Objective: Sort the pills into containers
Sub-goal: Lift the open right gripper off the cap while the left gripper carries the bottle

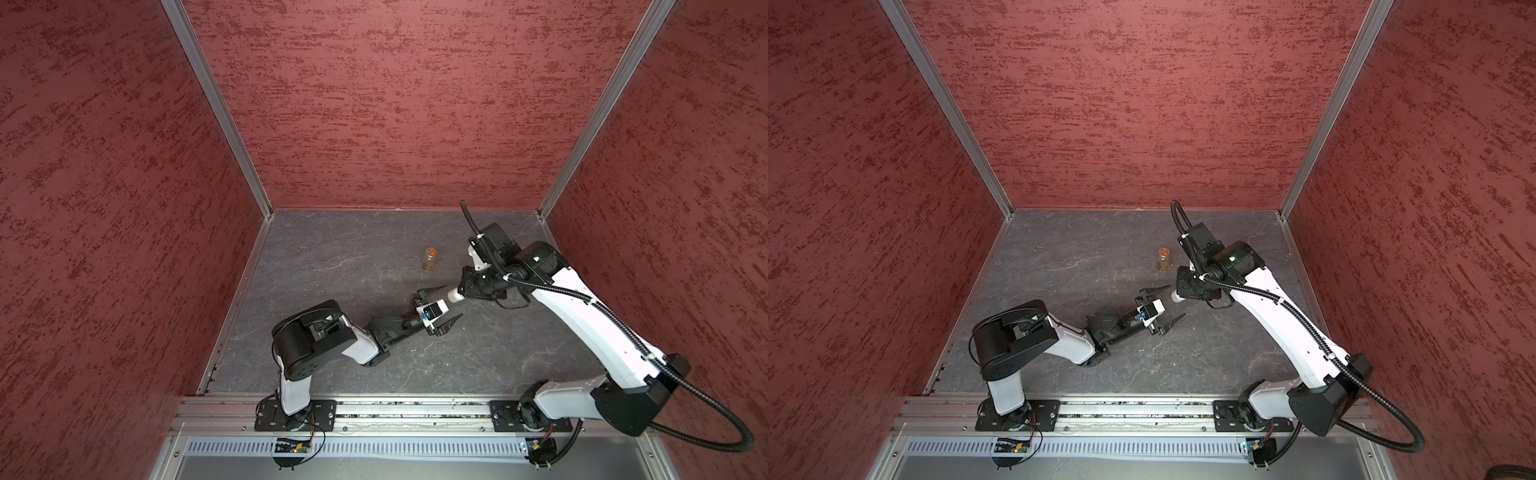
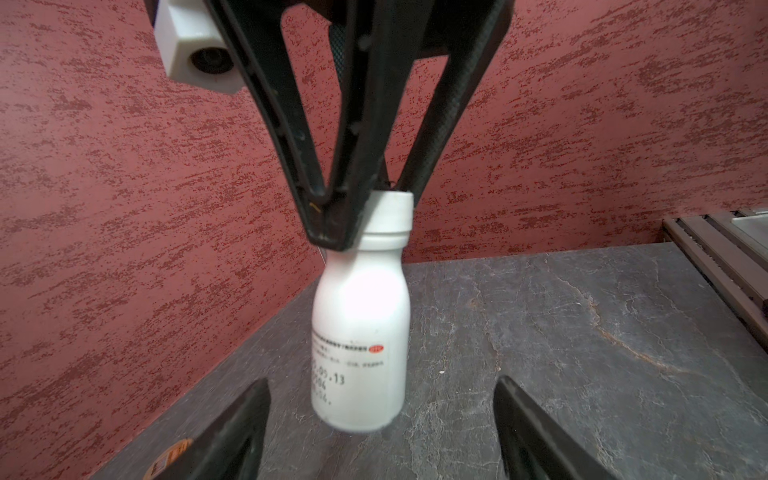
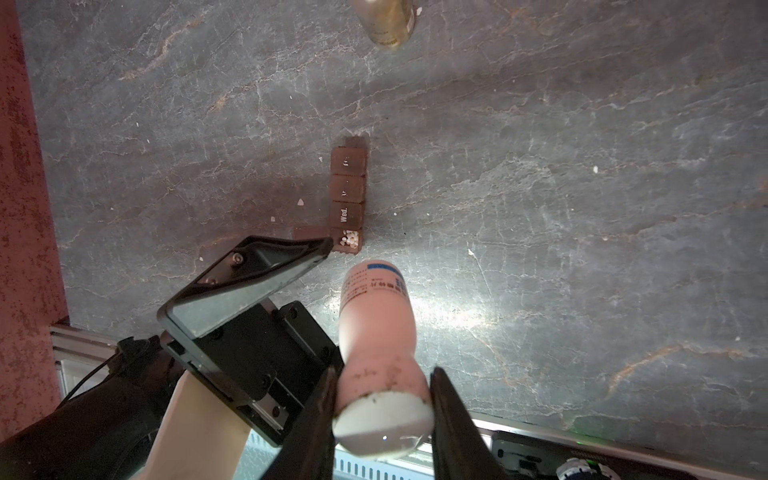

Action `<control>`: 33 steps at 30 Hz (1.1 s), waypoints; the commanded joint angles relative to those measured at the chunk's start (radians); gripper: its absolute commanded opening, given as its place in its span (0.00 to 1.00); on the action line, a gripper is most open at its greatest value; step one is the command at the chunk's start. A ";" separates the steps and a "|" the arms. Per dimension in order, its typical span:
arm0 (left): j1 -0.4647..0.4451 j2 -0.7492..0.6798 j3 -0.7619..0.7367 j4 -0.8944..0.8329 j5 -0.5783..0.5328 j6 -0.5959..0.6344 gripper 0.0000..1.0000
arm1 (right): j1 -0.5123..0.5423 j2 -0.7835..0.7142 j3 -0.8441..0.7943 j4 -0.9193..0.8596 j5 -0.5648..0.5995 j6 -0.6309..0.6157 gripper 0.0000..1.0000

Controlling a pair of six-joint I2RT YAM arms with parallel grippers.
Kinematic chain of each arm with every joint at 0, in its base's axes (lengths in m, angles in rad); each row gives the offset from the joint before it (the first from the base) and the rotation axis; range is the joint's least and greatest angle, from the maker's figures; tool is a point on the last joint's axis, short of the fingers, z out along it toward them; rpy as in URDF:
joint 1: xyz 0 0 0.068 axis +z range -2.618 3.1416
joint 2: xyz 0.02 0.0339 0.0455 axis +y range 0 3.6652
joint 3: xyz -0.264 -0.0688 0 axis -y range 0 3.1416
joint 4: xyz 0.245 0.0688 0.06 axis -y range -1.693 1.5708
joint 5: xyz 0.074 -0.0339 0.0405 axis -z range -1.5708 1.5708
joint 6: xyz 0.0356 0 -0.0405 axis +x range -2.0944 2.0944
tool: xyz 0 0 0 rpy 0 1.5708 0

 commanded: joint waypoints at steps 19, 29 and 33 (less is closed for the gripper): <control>-0.044 -0.329 -0.253 -0.088 -0.349 -0.075 0.84 | -0.021 0.089 0.056 0.004 0.130 -0.107 0.21; 0.112 -0.921 -0.179 -1.074 -0.417 -0.496 0.64 | -0.035 0.234 0.120 0.044 0.180 -0.142 0.22; 0.211 -1.066 -0.178 -1.257 -0.378 -0.626 0.62 | -0.041 0.301 0.157 0.063 0.198 -0.151 0.22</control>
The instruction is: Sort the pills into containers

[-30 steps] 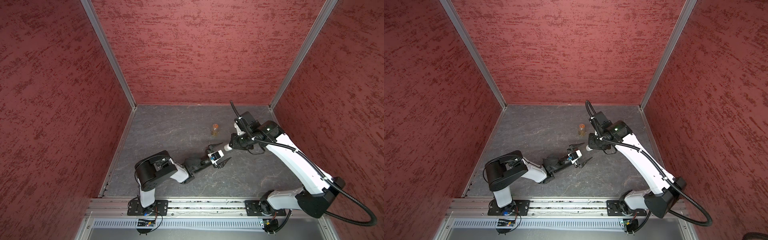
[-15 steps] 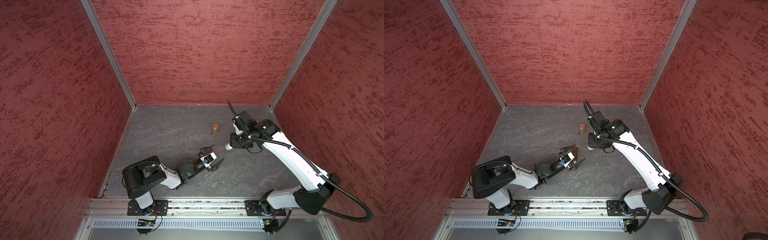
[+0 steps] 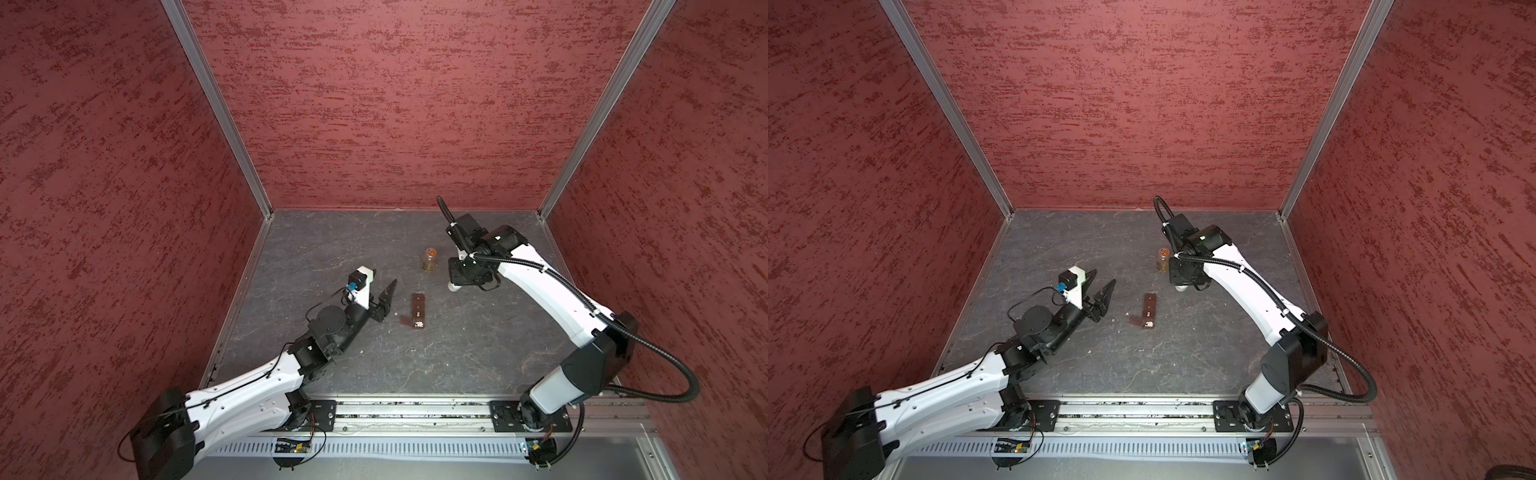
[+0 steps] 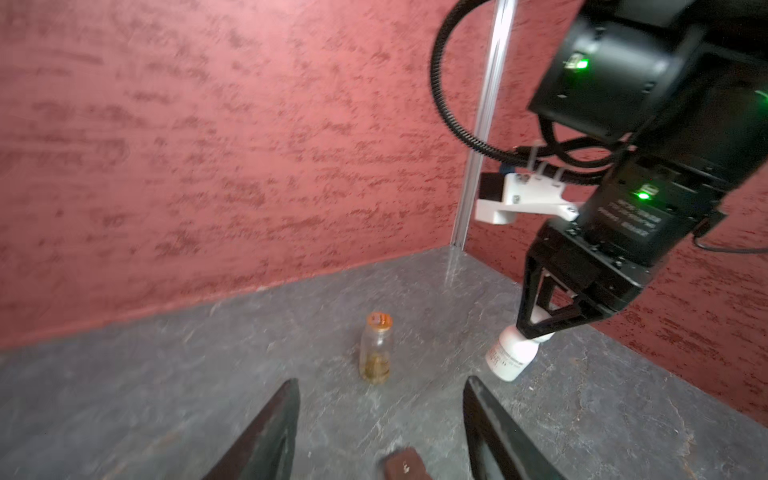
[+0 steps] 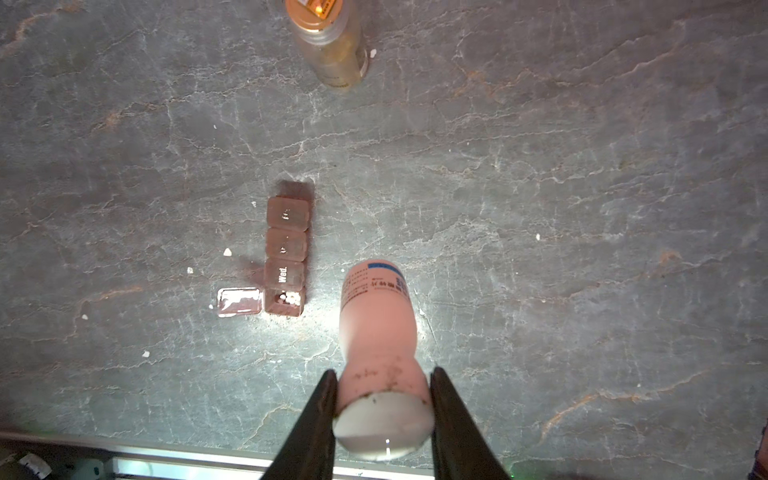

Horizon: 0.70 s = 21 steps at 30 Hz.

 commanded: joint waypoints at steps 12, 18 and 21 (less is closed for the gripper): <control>0.195 -0.022 0.085 -0.566 0.097 -0.343 0.59 | -0.104 0.223 0.157 0.056 0.144 -0.066 0.23; 0.207 0.050 0.099 -0.563 0.152 -0.343 0.61 | -0.193 0.329 0.201 0.094 0.136 -0.090 0.24; 0.210 0.069 0.096 -0.555 0.165 -0.346 0.61 | -0.239 0.380 0.222 0.123 0.117 -0.098 0.24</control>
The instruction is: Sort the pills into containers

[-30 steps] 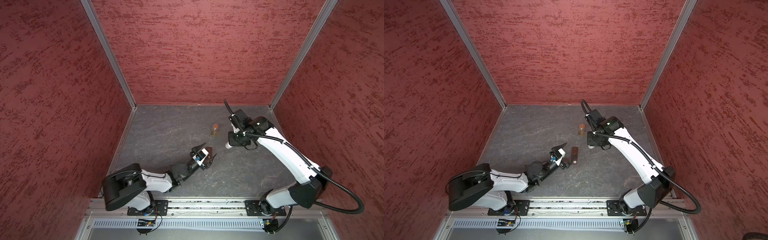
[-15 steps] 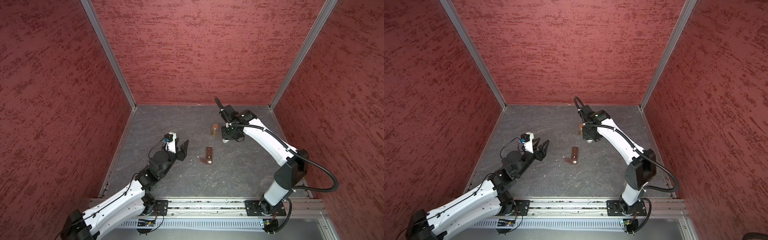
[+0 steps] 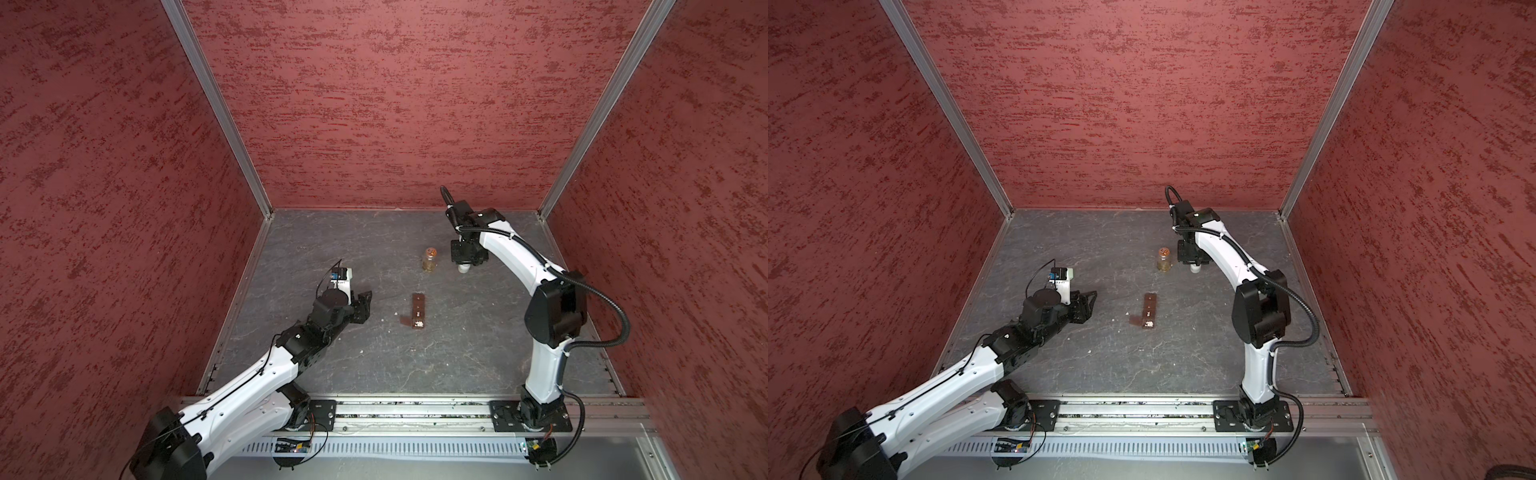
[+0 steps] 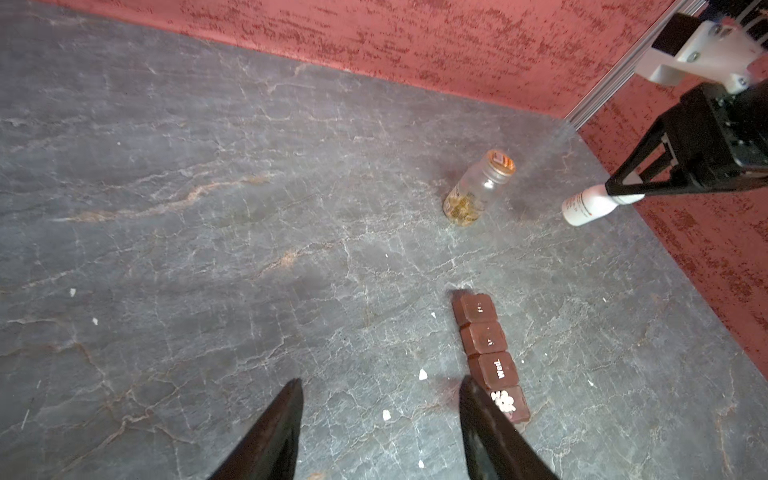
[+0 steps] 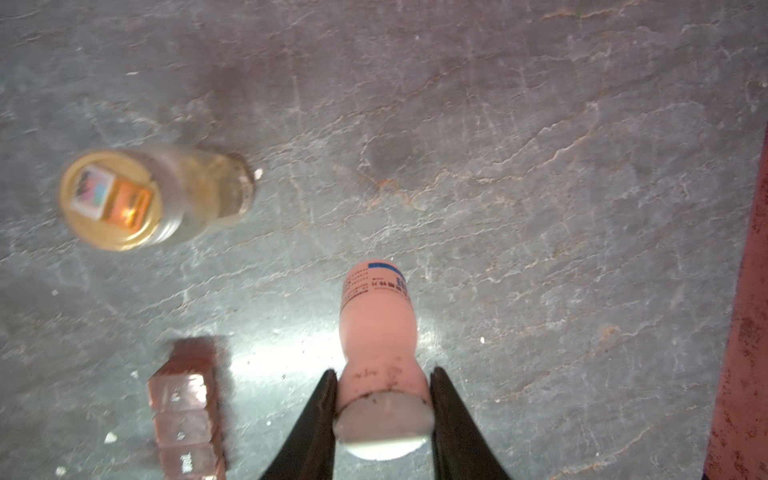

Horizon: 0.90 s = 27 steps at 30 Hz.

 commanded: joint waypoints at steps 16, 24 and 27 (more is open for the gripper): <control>0.034 0.022 -0.002 0.011 0.061 0.005 0.59 | -0.143 0.256 0.187 0.087 -0.073 -0.036 0.27; 0.037 0.016 0.000 0.005 0.059 0.008 0.59 | -0.156 0.270 0.191 0.095 -0.077 -0.038 0.40; 0.037 0.017 -0.001 0.006 0.064 0.008 0.59 | -0.156 0.274 0.191 0.094 -0.073 -0.039 0.48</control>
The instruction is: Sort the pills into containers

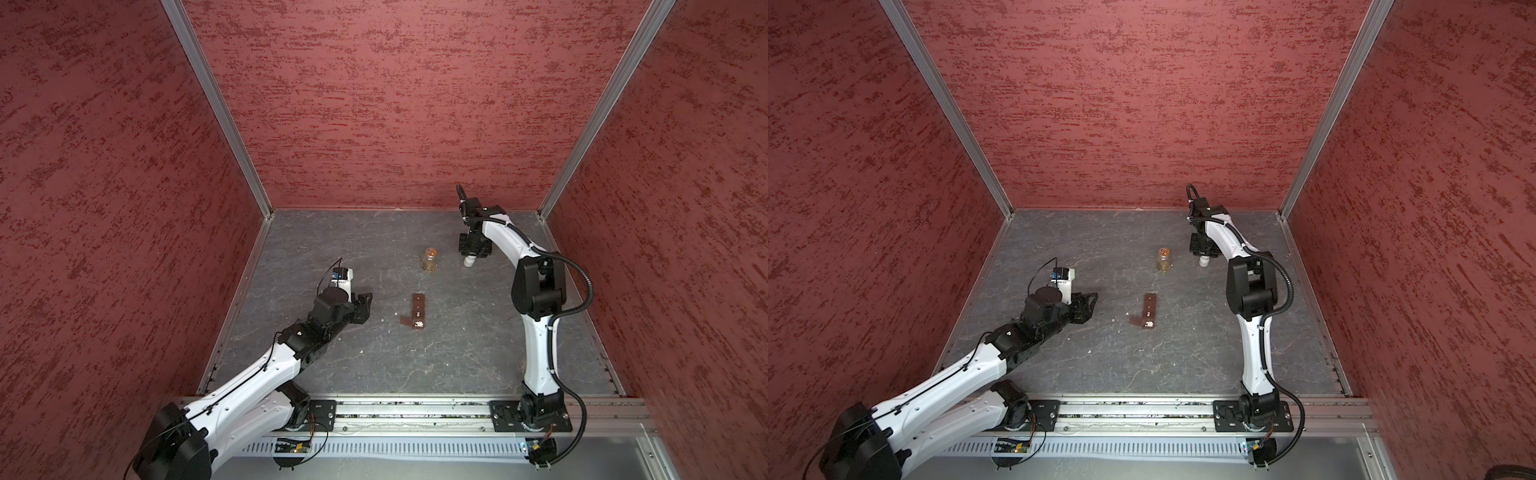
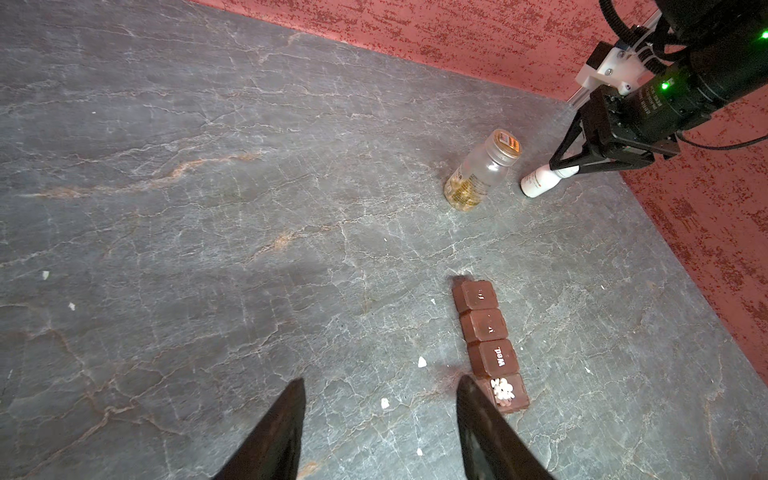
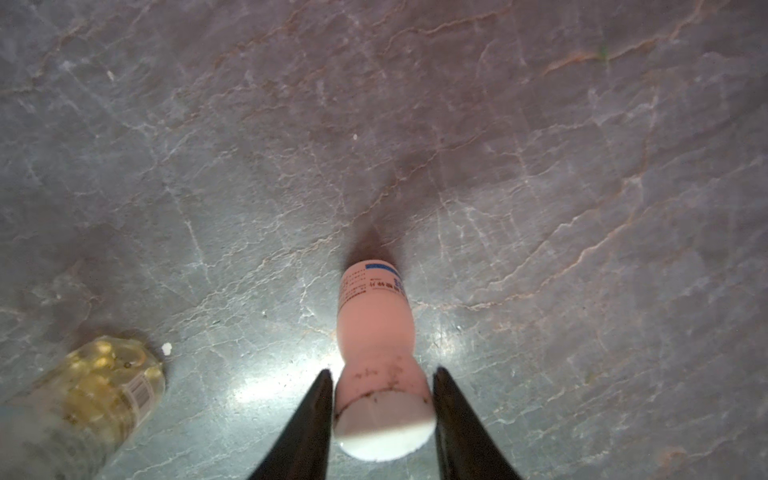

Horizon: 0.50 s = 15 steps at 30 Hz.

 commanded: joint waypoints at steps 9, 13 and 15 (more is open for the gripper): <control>0.005 -0.007 0.002 -0.005 0.018 0.011 0.59 | -0.007 0.007 0.038 -0.001 -0.012 -0.008 0.62; 0.005 -0.008 0.004 -0.006 0.027 0.005 0.59 | -0.007 -0.013 0.047 -0.007 -0.014 -0.005 0.64; 0.005 -0.008 0.002 -0.006 0.033 -0.002 0.59 | -0.006 -0.031 0.051 -0.011 -0.017 -0.002 0.65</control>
